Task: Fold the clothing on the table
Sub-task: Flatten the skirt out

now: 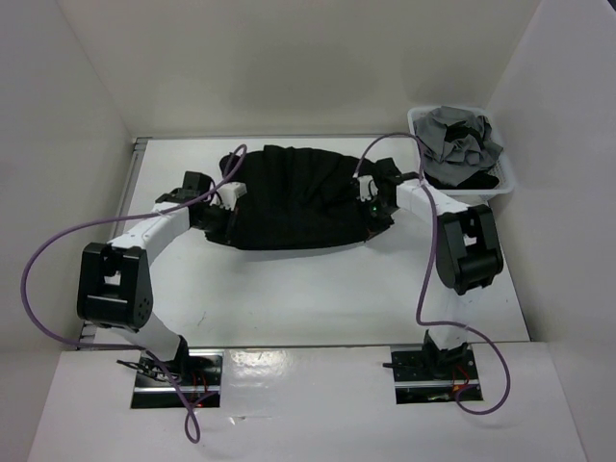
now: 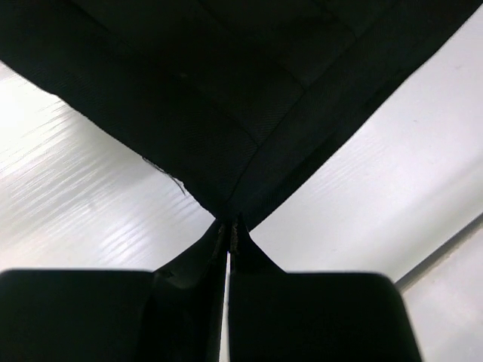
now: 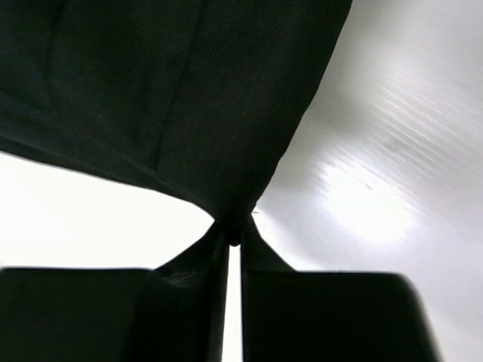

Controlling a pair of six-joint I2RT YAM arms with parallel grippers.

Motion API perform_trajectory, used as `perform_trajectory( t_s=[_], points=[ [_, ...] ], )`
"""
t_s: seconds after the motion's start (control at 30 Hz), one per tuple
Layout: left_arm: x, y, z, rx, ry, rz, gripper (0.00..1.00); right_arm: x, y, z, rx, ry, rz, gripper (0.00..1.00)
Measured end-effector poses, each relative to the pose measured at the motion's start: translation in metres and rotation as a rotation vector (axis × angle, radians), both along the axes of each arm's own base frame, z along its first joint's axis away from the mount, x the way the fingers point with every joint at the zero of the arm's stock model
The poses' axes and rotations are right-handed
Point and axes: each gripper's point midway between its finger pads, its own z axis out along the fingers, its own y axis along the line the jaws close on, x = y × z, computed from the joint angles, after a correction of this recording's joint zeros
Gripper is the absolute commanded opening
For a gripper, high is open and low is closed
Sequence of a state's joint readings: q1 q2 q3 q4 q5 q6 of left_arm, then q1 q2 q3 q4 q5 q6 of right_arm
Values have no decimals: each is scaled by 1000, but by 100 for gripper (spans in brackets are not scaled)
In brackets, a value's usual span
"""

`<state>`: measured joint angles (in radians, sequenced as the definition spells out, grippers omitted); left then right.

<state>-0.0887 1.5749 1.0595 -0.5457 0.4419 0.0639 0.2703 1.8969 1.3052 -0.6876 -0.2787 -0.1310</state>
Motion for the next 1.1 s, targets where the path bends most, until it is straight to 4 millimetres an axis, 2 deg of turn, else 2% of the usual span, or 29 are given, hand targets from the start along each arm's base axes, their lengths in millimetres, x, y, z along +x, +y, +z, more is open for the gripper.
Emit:
perform_trajectory(
  t_s=[0.03,0.07,0.1,0.17,0.33,0.43,0.63,0.87,1.1],
  points=[
    [-1,-6,-2,-7,9,-17,0,2,-6,7,-17,-19,-10,31],
    [-1,-9,-4,-9,14,-27,0,2,-10,14,-34,-37,-11,68],
    [-1,-9,-6,-2,17,-33,0,2,-14,21,-53,-51,-17,81],
    [-1,-6,-9,6,25,-27,0,-2,-21,35,-80,-77,-7,94],
    [1,-2,-9,9,24,-15,0,-10,-31,63,-92,-114,-10,95],
    [1,-2,-10,8,26,-15,0,-9,-37,69,-68,-111,-32,95],
    [0,-3,-10,5,28,-16,0,-12,-45,67,17,-61,-87,93],
    [1,-2,-10,5,29,-15,0,-40,-25,49,140,51,-74,90],
    [1,-1,-16,17,44,-10,0,-35,-11,31,214,98,-67,87]
  ],
)
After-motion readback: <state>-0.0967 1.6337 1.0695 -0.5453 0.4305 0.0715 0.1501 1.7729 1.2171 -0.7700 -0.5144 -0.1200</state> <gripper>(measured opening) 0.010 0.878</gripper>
